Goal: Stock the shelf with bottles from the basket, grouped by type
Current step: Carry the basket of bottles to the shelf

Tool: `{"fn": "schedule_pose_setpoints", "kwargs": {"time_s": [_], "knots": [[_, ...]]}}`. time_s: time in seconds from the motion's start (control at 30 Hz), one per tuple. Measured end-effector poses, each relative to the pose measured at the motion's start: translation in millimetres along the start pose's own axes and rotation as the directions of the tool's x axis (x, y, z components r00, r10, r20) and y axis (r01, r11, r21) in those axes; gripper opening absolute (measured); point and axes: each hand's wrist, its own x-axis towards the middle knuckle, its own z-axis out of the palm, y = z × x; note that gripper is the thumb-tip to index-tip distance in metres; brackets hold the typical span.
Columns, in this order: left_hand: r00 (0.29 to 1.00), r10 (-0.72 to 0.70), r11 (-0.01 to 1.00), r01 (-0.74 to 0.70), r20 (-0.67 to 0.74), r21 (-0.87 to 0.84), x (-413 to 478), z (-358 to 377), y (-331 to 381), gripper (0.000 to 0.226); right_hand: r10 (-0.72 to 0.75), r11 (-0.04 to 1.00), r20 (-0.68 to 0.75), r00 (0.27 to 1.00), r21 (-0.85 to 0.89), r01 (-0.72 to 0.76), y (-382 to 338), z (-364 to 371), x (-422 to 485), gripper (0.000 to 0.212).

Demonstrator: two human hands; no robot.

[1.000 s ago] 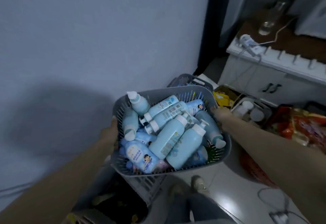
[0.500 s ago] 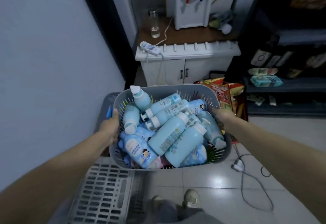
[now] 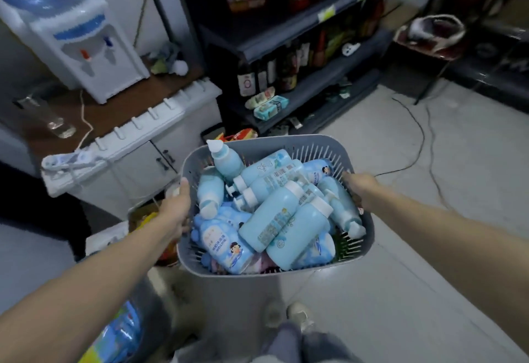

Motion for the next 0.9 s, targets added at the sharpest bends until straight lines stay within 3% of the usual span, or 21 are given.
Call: {"fn": "schedule_pose_setpoints", "kwargs": {"time_s": [0.23,0.33,0.5,0.67,0.9], "knots": [[0.954,0.192,0.952,-0.238,0.23,0.193,-13.3,98.3,59.4,0.075,0.183,0.963,-0.244,0.952,0.238,-0.124,66.4,-85.1,-23.1,0.04],[0.922,0.165,0.919,-0.273,0.351,0.284,-24.9,146.7,75.7,0.087,0.248,0.927,-0.317,0.916,0.351,-0.13,97.2,-123.9,-33.9,0.038],[0.871,0.191,0.845,-0.381,0.453,0.377,-76.7,232.2,97.1,0.095,0.366,0.835,-0.378,0.85,0.537,-0.121,153.1,-191.7,-50.5,0.032],[0.797,0.201,0.774,-0.485,0.57,0.406,-148.4,322.9,105.9,0.079,0.455,0.747,-0.399,0.796,0.657,-0.098,206.3,-256.4,-64.0,0.034],[0.711,0.17,0.669,-0.592,0.682,0.45,-225.6,452.2,107.5,0.081,0.587,0.606,-0.419,0.693,0.795,-0.033,279.0,-342.4,-76.7,0.032]]}}
